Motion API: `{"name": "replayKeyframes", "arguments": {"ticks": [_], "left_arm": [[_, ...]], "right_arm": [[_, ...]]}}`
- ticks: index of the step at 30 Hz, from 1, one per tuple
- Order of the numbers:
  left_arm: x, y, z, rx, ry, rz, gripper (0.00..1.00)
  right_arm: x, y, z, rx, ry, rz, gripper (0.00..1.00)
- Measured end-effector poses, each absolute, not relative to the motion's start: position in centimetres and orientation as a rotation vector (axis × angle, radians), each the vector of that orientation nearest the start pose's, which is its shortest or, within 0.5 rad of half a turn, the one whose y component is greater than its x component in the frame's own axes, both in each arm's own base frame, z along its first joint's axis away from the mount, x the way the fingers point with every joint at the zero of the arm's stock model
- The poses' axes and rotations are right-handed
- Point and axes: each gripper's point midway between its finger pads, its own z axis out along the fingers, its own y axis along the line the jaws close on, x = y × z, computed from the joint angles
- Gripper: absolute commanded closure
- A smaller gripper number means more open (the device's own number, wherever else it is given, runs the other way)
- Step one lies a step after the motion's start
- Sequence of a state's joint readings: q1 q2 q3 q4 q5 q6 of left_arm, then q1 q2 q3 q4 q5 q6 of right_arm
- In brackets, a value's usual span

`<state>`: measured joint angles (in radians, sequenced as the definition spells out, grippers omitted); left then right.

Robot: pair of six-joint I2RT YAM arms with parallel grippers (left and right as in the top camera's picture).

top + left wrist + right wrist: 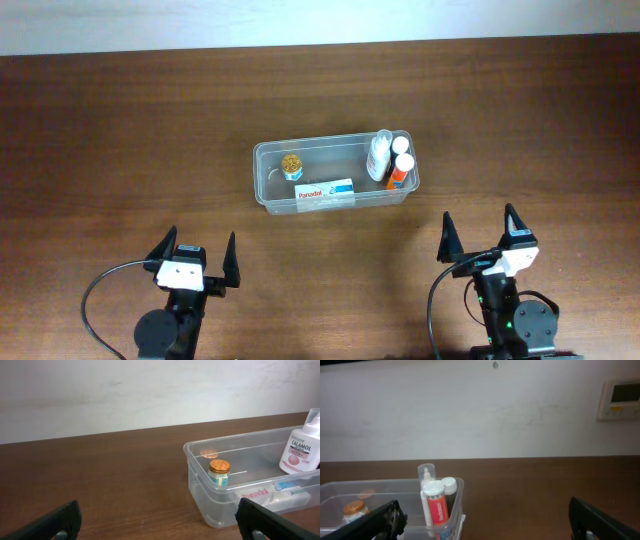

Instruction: Pack container

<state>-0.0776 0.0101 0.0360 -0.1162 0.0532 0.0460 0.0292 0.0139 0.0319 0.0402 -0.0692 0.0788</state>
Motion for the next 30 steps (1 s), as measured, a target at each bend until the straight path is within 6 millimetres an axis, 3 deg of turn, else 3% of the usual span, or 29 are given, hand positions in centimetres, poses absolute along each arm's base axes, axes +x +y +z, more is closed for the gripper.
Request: {"name": "replayKeyframes", "arguments": {"ticks": [8, 12, 30], "left_arm": [[24.3, -2.8, 16.0, 0.143, 1.655, -0.069, 0.01], [24.3, -2.8, 16.0, 0.143, 1.655, -0.068, 0.01], [24.3, -2.8, 16.0, 0.143, 1.655, -0.068, 0.01]], "right_arm": [[24.6, 1.9, 17.9, -0.015, 1.565, 0.139, 0.02], [24.6, 1.9, 16.0, -0.012, 1.642, 0.140, 0.02], [24.5, 1.9, 16.0, -0.013, 1.641, 0.139, 0.02]]}}
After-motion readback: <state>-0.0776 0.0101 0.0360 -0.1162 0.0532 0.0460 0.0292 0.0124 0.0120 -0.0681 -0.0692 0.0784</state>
